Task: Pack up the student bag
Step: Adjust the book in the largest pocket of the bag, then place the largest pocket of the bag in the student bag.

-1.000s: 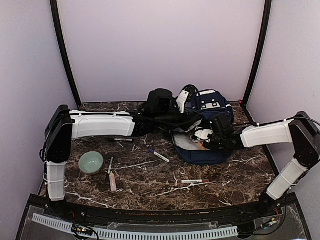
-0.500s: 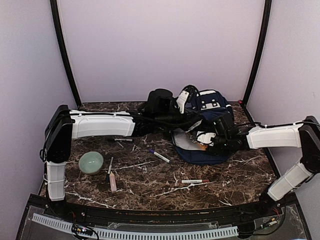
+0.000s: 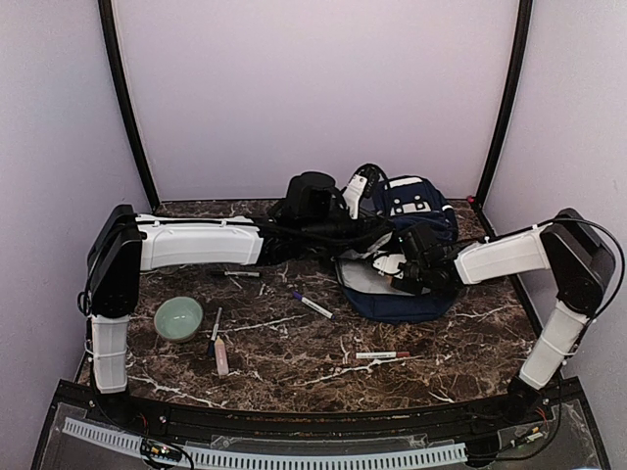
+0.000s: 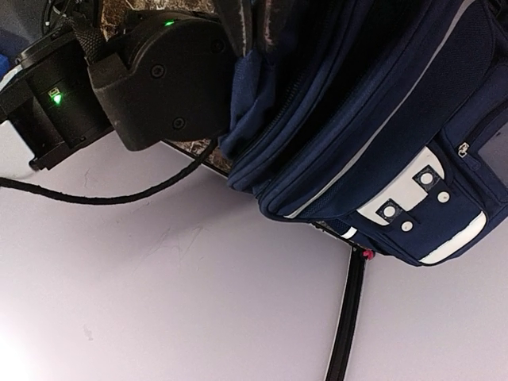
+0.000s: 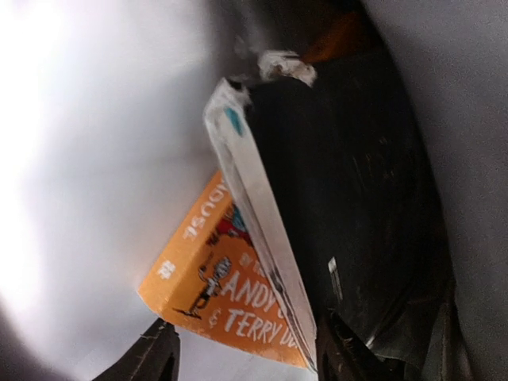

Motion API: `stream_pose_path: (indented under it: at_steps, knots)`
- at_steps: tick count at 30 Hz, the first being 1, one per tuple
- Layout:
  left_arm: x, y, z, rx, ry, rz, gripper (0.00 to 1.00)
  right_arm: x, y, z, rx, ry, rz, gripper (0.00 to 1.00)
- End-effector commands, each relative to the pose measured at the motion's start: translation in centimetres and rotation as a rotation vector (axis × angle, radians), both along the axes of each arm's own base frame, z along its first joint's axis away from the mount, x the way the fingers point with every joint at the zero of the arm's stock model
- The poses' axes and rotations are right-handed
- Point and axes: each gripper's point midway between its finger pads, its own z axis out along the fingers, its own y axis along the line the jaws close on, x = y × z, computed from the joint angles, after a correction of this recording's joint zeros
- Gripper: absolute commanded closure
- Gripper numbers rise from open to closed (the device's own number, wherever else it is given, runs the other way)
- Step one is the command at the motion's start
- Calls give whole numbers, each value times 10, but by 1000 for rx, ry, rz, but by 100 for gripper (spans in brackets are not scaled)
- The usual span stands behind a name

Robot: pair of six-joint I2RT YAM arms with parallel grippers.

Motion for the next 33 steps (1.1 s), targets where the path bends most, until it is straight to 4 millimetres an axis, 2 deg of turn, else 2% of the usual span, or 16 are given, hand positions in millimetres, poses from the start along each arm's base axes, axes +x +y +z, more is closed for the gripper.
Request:
stream_pose_path:
  at_steps: [1,3,5,7,9,10,12,14,17,19,21,24,26,28,31,33]
  knots:
    - [-29,0,68,-145,-61,-94,100,26,-8,14,53,-81,-122,45]
    - [-30,0,65,-137,-57,-93,100,18,-6,9,62,-32,-107,45]
    - [-29,0,60,-128,-55,-89,100,1,0,6,89,44,-56,43]
    - [-28,0,55,-116,-57,-84,100,-24,6,5,120,135,15,40]
    - [-25,-1,49,-100,-55,-80,100,-58,10,10,159,234,111,37]
    - [-24,-1,45,-93,-53,-76,100,-78,9,18,180,261,168,35]
    - [-22,-2,39,-83,-50,-69,100,-114,1,22,187,325,250,33]
    - [-20,-4,33,-74,-49,-69,100,-140,-9,29,187,355,291,33]
    - [-16,-8,17,-46,-29,-73,100,-167,-25,39,184,377,313,33]
    - [-16,-11,4,-28,-4,-82,100,-177,-32,49,195,373,308,35]
    - [-16,-13,-12,-8,29,-93,100,-180,-36,67,242,360,289,38]
    - [-20,-16,-35,16,88,-119,100,-175,-32,113,381,324,280,40]
    - [-24,-18,-51,29,130,-136,100,-167,-25,145,496,302,286,40]
    - [-28,-17,-67,44,163,-151,100,-151,-19,170,586,282,265,41]
    - [-28,-11,-92,95,178,-153,84,-119,-9,194,709,256,211,43]
    - [-23,-2,-106,111,217,-153,74,-104,0,206,779,267,230,43]
